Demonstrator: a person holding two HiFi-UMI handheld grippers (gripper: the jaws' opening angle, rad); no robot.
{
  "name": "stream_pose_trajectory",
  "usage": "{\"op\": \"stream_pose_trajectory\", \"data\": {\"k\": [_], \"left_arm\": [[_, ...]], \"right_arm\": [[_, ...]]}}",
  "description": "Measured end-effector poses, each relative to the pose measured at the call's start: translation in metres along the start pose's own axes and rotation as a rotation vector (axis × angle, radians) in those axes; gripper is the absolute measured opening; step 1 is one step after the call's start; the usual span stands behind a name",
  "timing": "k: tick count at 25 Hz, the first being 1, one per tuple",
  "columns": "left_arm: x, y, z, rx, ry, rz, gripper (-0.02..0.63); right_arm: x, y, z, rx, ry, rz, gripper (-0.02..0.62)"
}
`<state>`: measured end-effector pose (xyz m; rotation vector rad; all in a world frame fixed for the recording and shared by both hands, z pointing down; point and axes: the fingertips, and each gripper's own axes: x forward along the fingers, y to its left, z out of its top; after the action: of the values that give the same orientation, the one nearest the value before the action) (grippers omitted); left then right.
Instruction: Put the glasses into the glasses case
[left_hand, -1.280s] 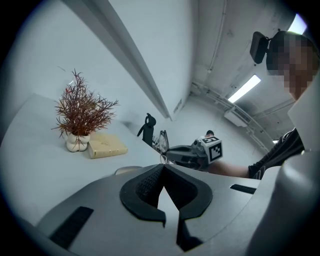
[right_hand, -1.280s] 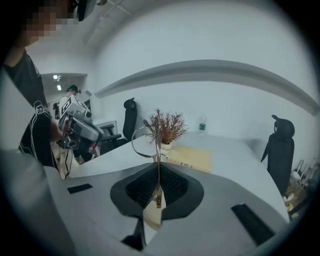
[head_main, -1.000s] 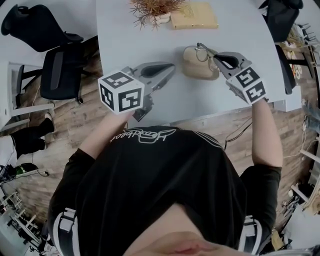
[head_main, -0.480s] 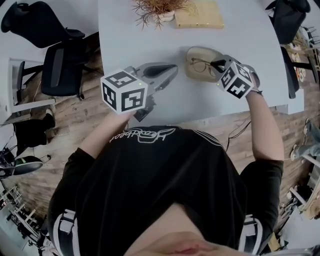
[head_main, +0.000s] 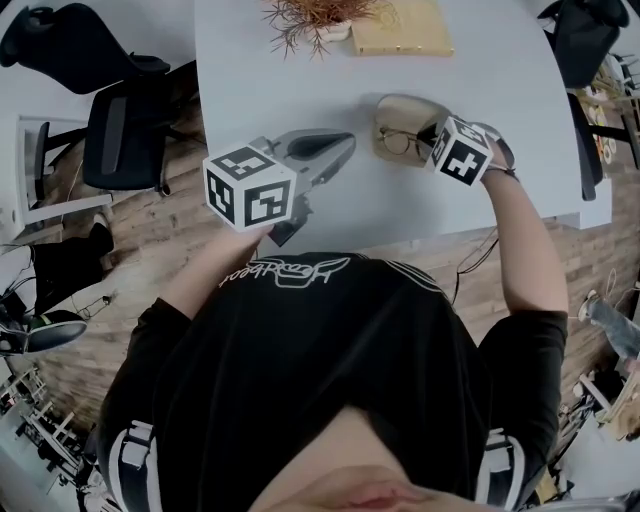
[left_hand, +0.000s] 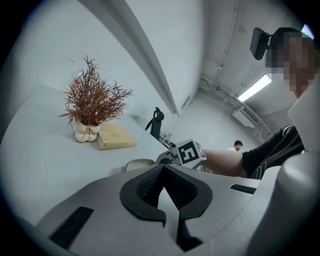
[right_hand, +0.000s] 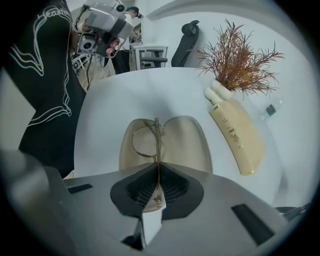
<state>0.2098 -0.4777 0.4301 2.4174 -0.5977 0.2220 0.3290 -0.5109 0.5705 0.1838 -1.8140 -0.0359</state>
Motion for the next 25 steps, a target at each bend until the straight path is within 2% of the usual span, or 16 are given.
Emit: {"op": "stream_pose_trajectory", "data": {"k": [12,17,25], "left_arm": [[-0.006,0.007,-0.006,-0.035,-0.018,0.007,0.006],[-0.007,0.008,-0.007,-0.043,-0.027,0.010,0.006],[-0.011,0.008,-0.009,-0.042,-0.038,0.021,0.006]], "right_arm": [[0.023,0.008,-0.002,0.003,0.062,-0.003,0.015],[0.024,0.009,0.002,-0.005,0.051,-0.011,0.015],[0.023,0.010,0.003,0.041,0.010,-0.010,0.017]]}}
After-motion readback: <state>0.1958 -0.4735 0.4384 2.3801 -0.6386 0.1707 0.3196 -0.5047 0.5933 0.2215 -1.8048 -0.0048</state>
